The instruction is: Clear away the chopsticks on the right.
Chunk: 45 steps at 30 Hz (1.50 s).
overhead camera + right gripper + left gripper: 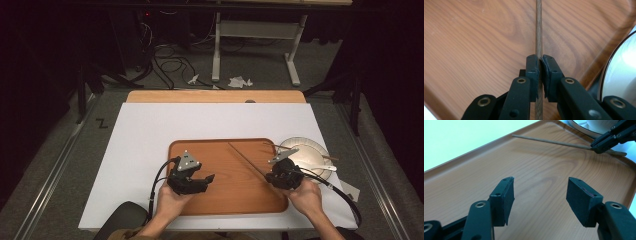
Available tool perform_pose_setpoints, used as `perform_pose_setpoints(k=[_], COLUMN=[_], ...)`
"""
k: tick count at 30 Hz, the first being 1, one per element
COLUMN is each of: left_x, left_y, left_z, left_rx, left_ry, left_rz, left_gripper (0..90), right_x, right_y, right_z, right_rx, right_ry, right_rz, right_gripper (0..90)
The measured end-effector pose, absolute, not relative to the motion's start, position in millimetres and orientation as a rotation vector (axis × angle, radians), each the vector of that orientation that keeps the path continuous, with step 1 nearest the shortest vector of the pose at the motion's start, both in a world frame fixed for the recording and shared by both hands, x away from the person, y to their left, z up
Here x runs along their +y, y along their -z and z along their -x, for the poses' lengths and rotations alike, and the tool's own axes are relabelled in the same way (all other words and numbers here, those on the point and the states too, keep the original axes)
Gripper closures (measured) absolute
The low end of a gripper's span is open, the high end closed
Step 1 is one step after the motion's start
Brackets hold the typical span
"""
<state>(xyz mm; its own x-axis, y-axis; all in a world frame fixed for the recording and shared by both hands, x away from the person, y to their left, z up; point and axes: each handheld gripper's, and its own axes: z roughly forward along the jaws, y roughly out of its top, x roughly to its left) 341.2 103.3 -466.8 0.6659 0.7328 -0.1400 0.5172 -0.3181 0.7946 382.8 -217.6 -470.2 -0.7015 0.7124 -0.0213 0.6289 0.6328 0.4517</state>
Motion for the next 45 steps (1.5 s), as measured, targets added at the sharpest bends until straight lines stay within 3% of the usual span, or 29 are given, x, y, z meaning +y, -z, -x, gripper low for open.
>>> perform_pose_setpoints(k=[24, 45], left_x=[103, 101], left_y=[468, 469], left_z=[-341, -341], left_rx=[0.97, 0.969], left_ry=[-0.304, -0.307], left_rz=[-2.0, -2.011], left_gripper=[39.1, 39.1], right_x=[-216, -218], right_y=[481, 473], right_z=[-387, -382], right_rx=[2.653, 2.621], right_ry=[-0.56, -0.603], right_rz=[-1.115, -1.106], right_gripper=[79.9, 65.9])
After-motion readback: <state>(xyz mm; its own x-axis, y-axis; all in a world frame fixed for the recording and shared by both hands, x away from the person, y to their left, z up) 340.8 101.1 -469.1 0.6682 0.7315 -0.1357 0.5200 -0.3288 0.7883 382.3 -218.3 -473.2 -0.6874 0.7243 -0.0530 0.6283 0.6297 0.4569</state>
